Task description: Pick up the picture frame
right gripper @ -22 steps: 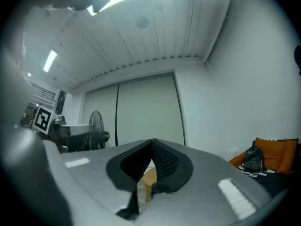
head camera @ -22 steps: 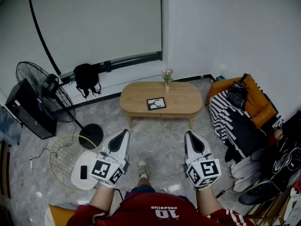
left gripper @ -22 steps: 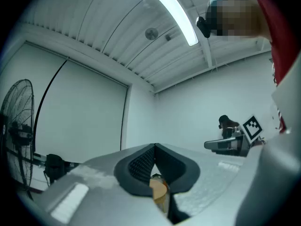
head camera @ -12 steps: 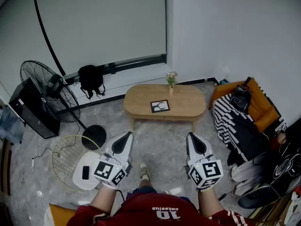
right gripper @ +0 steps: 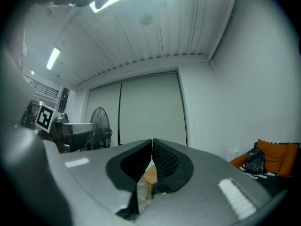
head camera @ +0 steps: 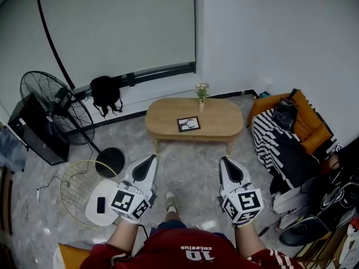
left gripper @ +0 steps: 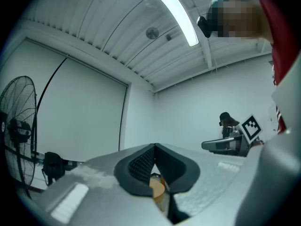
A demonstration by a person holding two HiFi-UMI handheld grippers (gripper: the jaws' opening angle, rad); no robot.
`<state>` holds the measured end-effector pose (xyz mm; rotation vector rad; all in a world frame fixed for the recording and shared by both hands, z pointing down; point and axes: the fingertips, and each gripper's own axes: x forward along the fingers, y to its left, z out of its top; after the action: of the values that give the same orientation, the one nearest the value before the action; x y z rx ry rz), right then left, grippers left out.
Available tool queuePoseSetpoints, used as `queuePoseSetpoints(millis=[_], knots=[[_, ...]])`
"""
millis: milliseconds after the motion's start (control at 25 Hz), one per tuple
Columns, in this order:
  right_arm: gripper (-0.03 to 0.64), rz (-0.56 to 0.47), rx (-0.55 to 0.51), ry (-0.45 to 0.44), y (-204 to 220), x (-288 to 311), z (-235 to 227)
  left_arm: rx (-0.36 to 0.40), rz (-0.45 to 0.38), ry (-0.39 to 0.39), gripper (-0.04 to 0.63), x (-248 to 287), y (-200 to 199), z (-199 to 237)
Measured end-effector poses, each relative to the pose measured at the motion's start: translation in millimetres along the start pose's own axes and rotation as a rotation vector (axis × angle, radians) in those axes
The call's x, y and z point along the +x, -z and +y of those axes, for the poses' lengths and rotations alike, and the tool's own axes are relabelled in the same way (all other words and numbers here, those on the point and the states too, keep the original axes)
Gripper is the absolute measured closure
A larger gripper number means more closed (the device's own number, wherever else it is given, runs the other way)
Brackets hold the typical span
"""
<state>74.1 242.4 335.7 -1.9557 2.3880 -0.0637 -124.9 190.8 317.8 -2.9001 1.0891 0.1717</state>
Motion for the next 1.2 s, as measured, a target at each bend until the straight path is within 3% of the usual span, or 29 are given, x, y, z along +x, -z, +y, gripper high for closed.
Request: queuePoseSetpoints(millis=[520,760,1200], knots=[[0.623,0.002,-0.017,-0.019,2.4,1.0,7.3,-0.002,-0.003,0.006,0.592,-3.8,2.5,-2.9],[0.620,-0.012,0.013,-0.069,3.9,2.0,11.9,0.001,0.000,0.002,0.592,-3.3,6.6,-3.3],[0.620,0.001,0.038,-0.074,5.3,12.3,-2.3,0.003,0.017,0.007,0.592,10.3,6.8,1.5]])
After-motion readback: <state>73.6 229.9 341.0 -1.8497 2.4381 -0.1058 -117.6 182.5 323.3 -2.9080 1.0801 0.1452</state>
